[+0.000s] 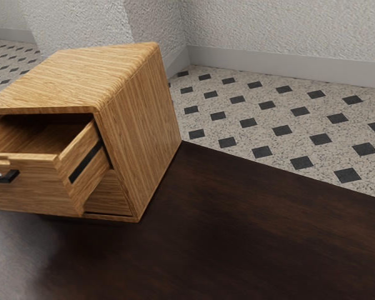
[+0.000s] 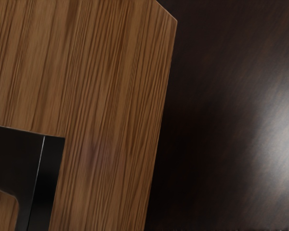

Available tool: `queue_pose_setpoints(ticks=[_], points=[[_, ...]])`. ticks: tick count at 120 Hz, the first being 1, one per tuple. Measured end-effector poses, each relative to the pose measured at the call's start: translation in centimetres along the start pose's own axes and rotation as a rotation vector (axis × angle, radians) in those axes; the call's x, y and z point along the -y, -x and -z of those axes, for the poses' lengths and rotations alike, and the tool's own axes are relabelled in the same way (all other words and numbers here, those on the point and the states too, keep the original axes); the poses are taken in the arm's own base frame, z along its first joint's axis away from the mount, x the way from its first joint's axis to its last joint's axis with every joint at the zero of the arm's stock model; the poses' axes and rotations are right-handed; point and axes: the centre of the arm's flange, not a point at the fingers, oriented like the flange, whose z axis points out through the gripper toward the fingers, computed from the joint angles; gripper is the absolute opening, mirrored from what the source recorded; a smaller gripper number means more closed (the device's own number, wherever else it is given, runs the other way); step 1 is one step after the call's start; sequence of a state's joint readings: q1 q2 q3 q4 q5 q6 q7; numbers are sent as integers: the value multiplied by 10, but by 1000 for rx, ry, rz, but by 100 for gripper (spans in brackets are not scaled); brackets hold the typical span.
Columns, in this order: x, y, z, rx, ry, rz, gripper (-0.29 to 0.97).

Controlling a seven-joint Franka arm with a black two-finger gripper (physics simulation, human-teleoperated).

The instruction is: Pull the drawer handle with one arm to open the drawer

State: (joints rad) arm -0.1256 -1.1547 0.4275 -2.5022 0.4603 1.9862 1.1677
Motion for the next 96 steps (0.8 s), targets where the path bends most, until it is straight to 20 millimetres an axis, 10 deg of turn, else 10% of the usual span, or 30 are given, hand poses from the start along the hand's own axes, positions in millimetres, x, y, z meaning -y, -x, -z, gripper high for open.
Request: queue_pose_setpoints(ticks=[96], points=[[-36, 14, 33, -33, 56, 22, 66]])
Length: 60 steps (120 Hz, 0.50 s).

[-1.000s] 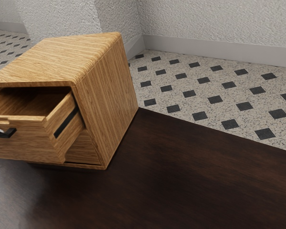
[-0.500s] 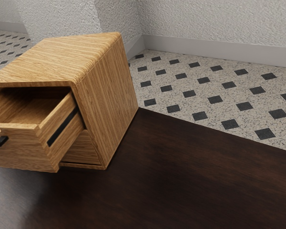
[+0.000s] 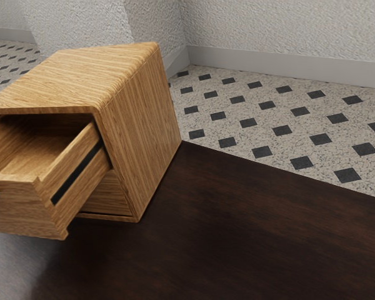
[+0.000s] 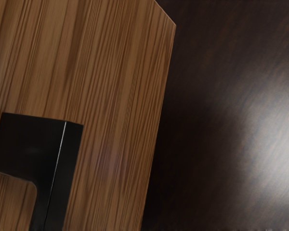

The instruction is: Pull the drawer handle with one arm to open the drawer

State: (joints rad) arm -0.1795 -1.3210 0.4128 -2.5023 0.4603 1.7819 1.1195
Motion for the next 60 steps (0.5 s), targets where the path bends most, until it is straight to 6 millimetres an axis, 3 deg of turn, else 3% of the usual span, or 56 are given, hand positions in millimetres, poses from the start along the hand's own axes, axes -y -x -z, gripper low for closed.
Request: queue_pose_setpoints(ticks=[43, 60], points=[[-9, 0, 10, 7, -6, 5, 66], [-11, -10, 18, 25, -21, -8, 67]])
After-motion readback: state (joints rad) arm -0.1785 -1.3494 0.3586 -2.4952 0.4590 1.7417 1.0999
